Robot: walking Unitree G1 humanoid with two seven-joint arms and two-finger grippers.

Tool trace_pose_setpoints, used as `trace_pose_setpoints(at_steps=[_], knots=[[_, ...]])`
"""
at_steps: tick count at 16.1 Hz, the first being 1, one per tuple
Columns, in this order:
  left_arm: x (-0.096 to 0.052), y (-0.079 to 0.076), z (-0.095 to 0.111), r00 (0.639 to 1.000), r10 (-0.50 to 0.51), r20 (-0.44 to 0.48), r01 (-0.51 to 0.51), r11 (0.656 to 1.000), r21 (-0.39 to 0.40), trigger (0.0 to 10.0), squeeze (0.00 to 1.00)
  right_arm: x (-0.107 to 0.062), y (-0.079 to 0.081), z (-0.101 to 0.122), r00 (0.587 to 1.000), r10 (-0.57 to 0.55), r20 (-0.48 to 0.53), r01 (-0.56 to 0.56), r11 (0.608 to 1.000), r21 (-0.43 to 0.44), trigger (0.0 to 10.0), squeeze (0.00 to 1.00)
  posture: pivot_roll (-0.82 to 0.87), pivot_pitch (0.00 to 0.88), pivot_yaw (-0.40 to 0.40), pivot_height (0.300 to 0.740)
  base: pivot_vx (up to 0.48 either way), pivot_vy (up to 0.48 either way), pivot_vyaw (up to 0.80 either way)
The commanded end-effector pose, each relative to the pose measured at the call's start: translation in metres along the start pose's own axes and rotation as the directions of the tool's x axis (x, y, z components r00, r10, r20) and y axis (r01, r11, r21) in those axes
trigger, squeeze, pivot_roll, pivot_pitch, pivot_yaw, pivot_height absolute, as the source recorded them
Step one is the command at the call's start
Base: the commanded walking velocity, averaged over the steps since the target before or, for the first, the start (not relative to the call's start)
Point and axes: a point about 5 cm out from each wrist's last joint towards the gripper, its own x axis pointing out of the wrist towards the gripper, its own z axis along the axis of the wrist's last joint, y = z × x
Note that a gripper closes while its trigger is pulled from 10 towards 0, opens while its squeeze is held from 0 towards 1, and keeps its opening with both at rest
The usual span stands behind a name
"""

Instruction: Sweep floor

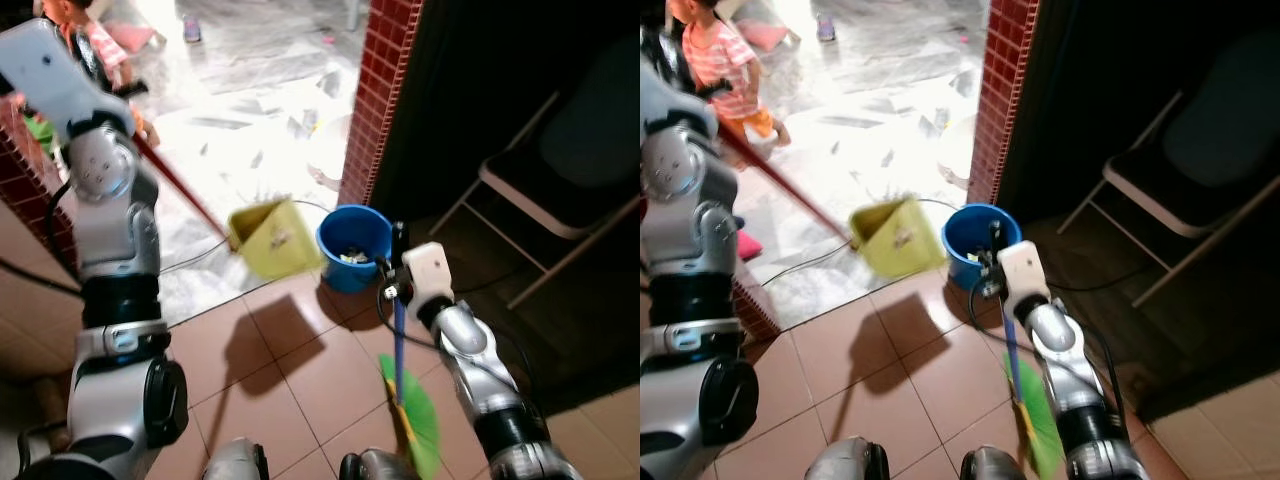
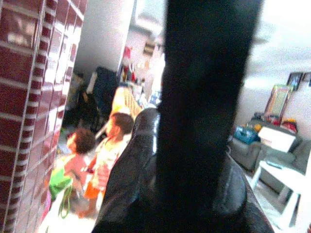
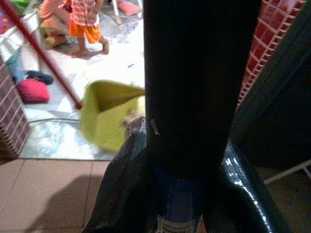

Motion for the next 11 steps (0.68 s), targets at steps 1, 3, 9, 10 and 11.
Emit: trace_pose_setpoints(at_steps=[1,3,9,10,11], knots=[[0.005,-0.007,0.014,0.997,-0.012,0.079,0.012,1.000,-0.002,10.0,0.00,-0.003,0.004,0.003,1.000,0.012,-0.007,-0.012,1.000,0.008,10.0,0.00,-0.06,0.003,0.017,0.740,0.000,0.000,0.00],[0.007,-0.020,0.015,0.994,-0.055,0.094,0.057,0.998,-0.019,10.0,0.00,-0.005,0.011,0.006,1.000,0.018,-0.001,-0.018,1.000,0.026,10.0,0.00,-0.08,0.011,0.042,0.740,0.000,0.000,0.00],[0.008,-0.050,0.013,0.985,-0.126,0.119,0.133,0.989,-0.057,10.0,0.00,-0.008,0.019,0.010,1.000,0.011,-0.017,-0.010,0.998,0.057,10.0,0.00,-0.10,0.019,0.062,0.740,0.151,0.000,0.00],[0.008,-0.053,0.013,0.985,-0.124,0.119,0.132,0.989,-0.068,10.0,0.00,-0.010,0.018,0.010,1.000,0.010,-0.021,-0.009,0.998,0.060,10.0,0.00,-0.11,0.019,0.059,0.740,0.322,0.000,0.00],[0.008,-0.055,0.013,0.985,-0.123,0.119,0.132,0.989,-0.070,10.0,0.00,-0.010,0.019,0.010,1.000,0.012,-0.023,-0.010,0.998,0.061,10.0,0.00,-0.11,0.019,0.058,0.740,0.326,0.000,0.00]])
